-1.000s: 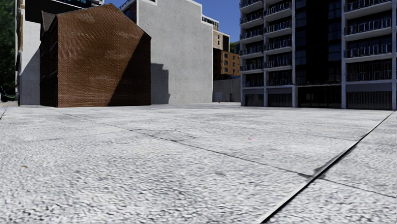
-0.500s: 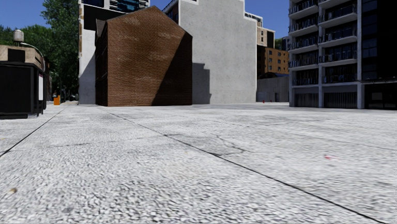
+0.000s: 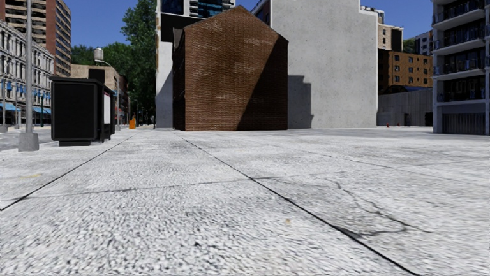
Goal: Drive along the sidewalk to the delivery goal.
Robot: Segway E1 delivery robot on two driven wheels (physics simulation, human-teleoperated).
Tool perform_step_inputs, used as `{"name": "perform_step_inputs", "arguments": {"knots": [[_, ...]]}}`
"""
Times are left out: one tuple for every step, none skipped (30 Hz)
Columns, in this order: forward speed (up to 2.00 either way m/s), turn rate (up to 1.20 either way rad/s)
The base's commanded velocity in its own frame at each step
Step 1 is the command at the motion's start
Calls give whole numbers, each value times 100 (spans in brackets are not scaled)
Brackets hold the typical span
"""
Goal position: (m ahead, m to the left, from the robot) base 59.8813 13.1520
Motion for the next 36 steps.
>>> {"name": "perform_step_inputs", "arguments": {"knots": [[200, 51], [200, 51], [200, 51], [200, 51], [200, 51], [200, 51], [200, 51], [200, 51], [200, 51], [200, 51], [200, 51], [200, 50], [200, 50], [200, 50], [200, 50], [200, 50], [200, 50], [200, 50], [200, 50], [200, 50], [200, 50], [200, 50], [200, 50], [200, 50], [200, 50], [200, 50], [200, 49], [200, 49], [200, 48], [200, 48], [200, 0], [200, 0], [200, 0], [200, 0], [200, 0], [200, 0]]}}
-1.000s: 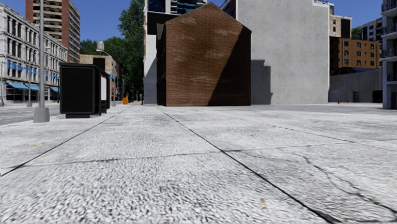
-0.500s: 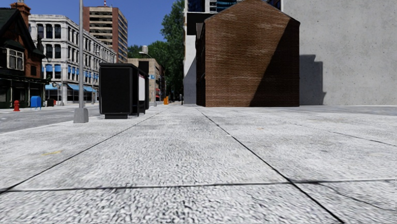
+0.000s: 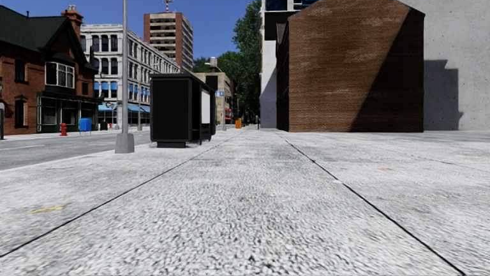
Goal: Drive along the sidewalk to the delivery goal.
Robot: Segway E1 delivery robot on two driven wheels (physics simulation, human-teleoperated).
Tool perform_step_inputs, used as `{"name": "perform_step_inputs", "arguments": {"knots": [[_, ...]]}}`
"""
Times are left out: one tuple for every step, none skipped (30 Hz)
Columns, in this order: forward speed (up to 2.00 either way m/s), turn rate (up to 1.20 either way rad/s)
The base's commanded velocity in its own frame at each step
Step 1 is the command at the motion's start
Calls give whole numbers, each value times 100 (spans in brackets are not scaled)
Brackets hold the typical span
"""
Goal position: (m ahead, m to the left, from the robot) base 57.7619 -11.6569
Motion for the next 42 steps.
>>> {"name": "perform_step_inputs", "arguments": {"knots": [[200, 0], [200, 0], [200, 0], [200, 0], [200, 0], [200, 0], [200, 0], [200, 0], [200, 0], [200, 0], [200, 0], [200, 0], [200, 0], [200, 0], [200, 0], [200, 0], [200, 0], [200, 0], [200, 0], [200, 0], [200, 0], [200, 0], [200, 0], [200, 0], [200, 0], [200, 0], [200, 0], [200, 0], [200, 0], [200, 0], [200, 0], [200, 0], [200, 0], [200, 0], [200, 0], [200, 0], [200, 0], [200, 0], [200, 0], [200, 0], [200, 0], [200, 0]]}}
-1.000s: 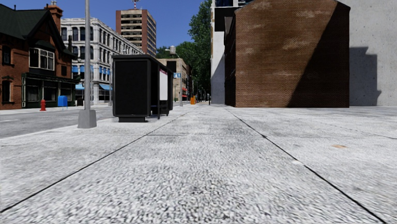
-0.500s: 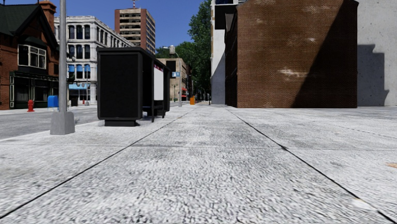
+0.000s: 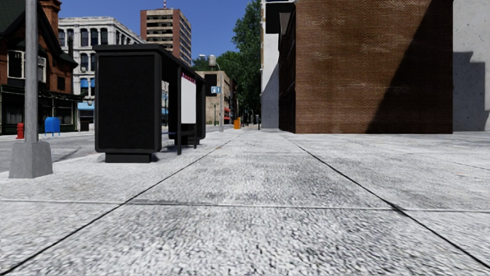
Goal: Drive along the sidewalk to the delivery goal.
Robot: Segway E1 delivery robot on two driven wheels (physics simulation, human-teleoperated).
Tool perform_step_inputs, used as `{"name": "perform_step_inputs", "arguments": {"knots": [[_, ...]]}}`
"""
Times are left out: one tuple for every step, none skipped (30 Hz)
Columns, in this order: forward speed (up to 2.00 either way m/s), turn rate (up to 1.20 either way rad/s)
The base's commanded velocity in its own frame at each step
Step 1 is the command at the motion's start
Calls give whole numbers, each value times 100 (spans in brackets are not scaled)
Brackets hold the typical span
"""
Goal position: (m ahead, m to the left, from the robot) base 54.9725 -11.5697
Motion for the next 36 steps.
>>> {"name": "perform_step_inputs", "arguments": {"knots": [[200, 0], [200, 0], [200, 0], [200, 0], [200, 0], [200, 0], [200, 0], [200, 0], [200, 0], [200, 0], [200, 0], [200, 0], [200, 0], [200, 0], [200, 0], [200, 0], [200, 0], [200, 0], [200, 0], [200, 0], [200, 0], [200, 0], [200, 0], [200, 0], [200, 0], [200, 0], [200, 0], [200, 0], [200, 0], [200, 0], [200, 0], [200, 0], [200, 0], [200, 0], [200, 0], [200, 0]]}}
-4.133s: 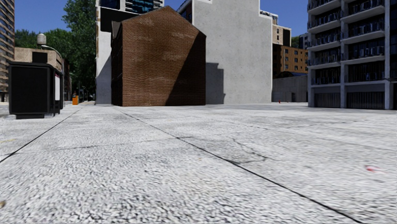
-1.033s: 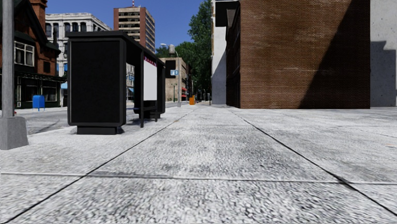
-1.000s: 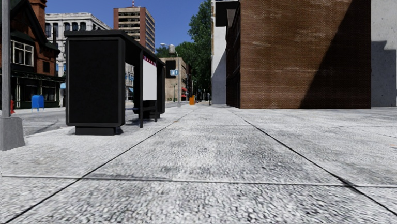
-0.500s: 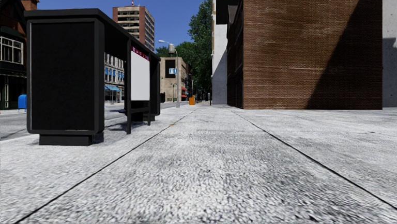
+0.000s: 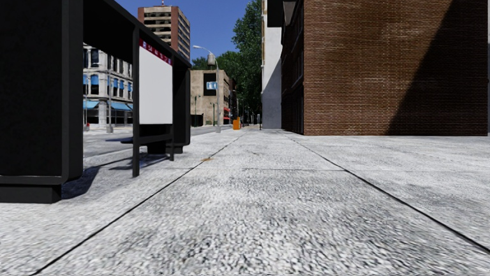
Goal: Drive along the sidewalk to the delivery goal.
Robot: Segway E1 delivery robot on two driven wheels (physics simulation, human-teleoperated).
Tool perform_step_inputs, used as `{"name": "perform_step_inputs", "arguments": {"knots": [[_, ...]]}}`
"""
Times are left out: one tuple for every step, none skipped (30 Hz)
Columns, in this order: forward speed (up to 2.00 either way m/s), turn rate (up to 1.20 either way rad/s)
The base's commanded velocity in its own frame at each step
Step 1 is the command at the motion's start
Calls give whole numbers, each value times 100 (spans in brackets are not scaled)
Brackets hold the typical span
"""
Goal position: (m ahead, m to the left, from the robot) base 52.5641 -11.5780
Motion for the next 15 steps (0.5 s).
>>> {"name": "perform_step_inputs", "arguments": {"knots": [[200, 0], [200, 0], [200, 0], [200, -7], [200, -7], [200, -11], [200, -11], [200, -11], [200, -11], [200, -11], [200, -11], [200, -11], [200, -11], [200, -11], [200, -11]]}}
